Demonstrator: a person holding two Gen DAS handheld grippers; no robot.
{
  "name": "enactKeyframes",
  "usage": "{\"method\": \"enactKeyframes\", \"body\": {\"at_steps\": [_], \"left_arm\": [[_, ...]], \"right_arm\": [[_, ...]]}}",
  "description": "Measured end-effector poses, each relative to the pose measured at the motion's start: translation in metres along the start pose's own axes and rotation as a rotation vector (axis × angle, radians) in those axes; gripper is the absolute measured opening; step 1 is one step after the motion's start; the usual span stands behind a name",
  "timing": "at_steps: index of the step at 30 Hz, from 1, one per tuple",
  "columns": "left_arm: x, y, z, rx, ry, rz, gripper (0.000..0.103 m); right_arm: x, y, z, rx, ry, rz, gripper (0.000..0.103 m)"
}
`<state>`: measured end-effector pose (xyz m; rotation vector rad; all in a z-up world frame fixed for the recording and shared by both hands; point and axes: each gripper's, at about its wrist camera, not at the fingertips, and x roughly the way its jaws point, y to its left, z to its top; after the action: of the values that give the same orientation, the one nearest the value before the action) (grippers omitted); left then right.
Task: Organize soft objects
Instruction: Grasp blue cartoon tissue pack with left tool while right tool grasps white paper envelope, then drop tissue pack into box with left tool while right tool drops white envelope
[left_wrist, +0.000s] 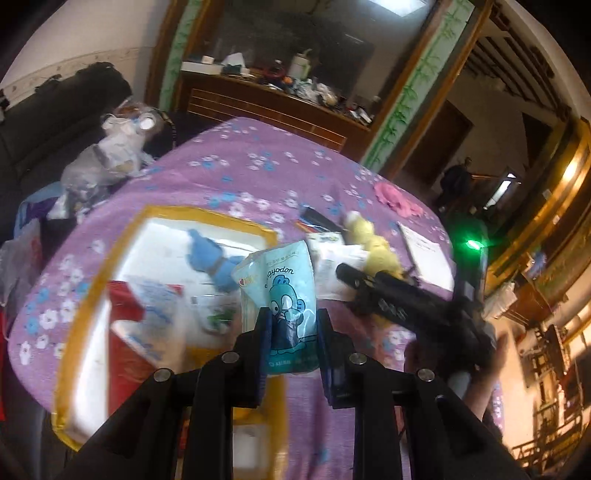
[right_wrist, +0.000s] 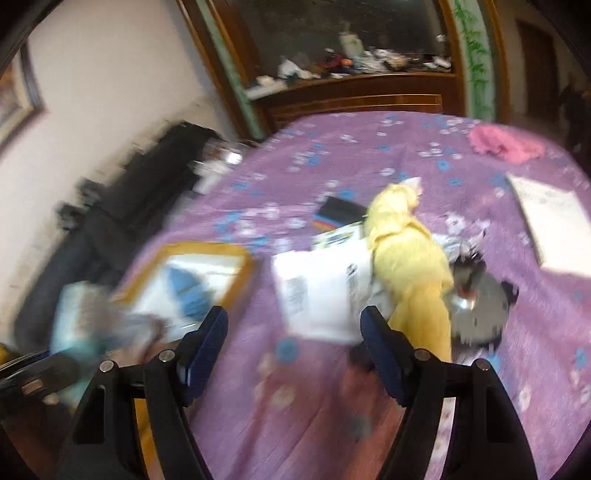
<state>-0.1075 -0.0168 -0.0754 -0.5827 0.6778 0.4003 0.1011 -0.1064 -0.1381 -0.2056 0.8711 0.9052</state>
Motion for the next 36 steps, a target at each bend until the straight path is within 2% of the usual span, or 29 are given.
{"method": "enactKeyframes", "body": {"at_steps": [2,4,5,6,7,10,11,15,20,24,26,32,36], "left_arm": [[-0.002,0.008,-0.002,0.0,-0.008,0.007,0.023],[-0.002,0.018,-0.004,-0.014,-0.004,0.001,0.023],[-0.002,0.023,-0.005,-0.02,-0.003,0.003,0.023],[-0.003,0.026,-0.006,-0.023,-0.007,0.007,0.023],[-0.004,0.029,-0.007,-0.028,-0.013,0.009,0.023],[0.0,0.039,-0.008,-0.045,-0.002,-0.002,0.023],[0.001,0.041,-0.008,-0.047,0.002,-0.006,0.023],[0.0,0.046,-0.009,-0.05,-0.007,-0.006,0.023],[-0.001,0.053,-0.01,-0.066,-0.007,0.001,0.023],[-0.005,0.056,-0.006,-0.07,-0.015,0.023,0.023],[-0.005,0.057,-0.001,-0.06,-0.026,0.046,0.023],[0.011,0.066,0.027,-0.023,-0.03,0.075,0.023],[0.036,0.08,0.047,0.004,-0.003,0.141,0.023]], "right_arm": [[0.02,0.002,0.005,0.009,0.013,-0.091,0.074],[0.039,0.001,0.005,0.033,0.058,-0.102,0.072],[0.043,0.001,0.004,0.039,0.063,-0.141,0.057],[0.042,0.002,0.001,0.036,0.058,-0.167,0.053],[0.039,0.004,-0.002,0.028,0.045,-0.162,0.053],[0.027,0.008,-0.009,0.006,0.002,-0.123,0.038],[0.023,0.009,-0.01,-0.003,-0.013,-0.121,0.02],[0.003,0.007,-0.013,0.037,-0.037,-0.026,0.012],[-0.025,0.013,-0.021,0.027,-0.081,0.051,0.01],[-0.051,0.02,-0.025,0.022,-0.113,0.192,0.01],[-0.055,0.026,-0.026,0.027,-0.098,0.247,0.01],[-0.043,0.05,-0.025,0.016,-0.029,0.301,0.01],[-0.03,0.069,-0.005,0.012,-0.016,0.338,0.01]]}}
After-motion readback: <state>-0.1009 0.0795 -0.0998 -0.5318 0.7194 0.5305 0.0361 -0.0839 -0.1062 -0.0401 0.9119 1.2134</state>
